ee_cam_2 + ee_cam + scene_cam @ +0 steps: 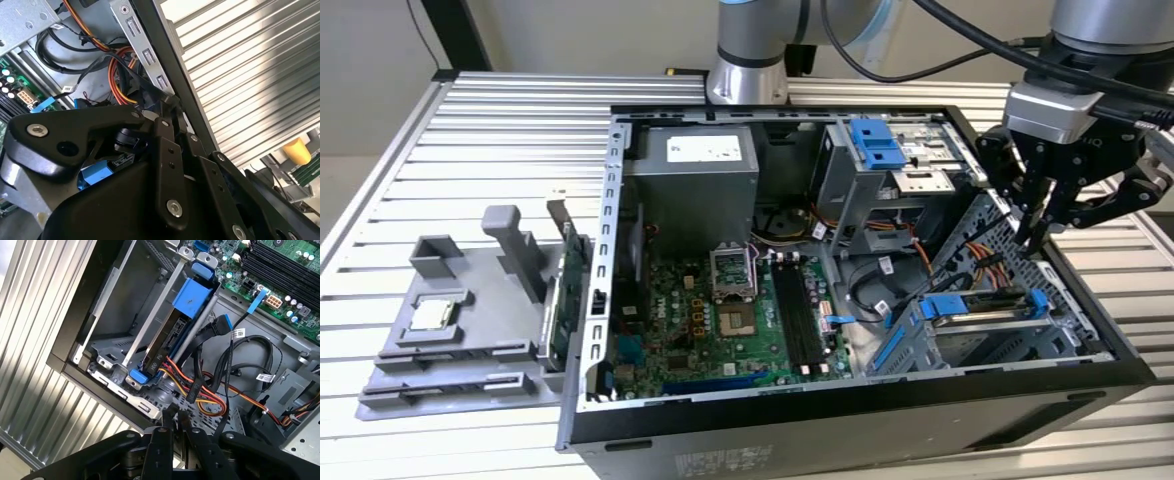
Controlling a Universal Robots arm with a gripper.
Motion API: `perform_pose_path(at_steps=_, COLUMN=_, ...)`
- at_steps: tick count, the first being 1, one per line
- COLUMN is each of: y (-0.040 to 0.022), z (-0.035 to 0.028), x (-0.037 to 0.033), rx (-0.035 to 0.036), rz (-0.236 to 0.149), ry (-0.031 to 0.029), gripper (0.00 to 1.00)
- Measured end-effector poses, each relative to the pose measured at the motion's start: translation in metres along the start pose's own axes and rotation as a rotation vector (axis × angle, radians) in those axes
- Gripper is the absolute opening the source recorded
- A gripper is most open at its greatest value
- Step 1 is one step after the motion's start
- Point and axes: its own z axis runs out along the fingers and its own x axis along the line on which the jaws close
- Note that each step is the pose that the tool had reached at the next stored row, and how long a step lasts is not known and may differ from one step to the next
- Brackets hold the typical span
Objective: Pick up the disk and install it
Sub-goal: 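Insert the second disk wire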
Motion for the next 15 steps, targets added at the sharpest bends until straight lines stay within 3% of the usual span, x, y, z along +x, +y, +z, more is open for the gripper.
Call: perform_pose_path(at_steps=15, y=0.0, z=0.0, x=0.0, rx=-0.0002, rz=0.0, ry=0.0003, gripper=0.0)
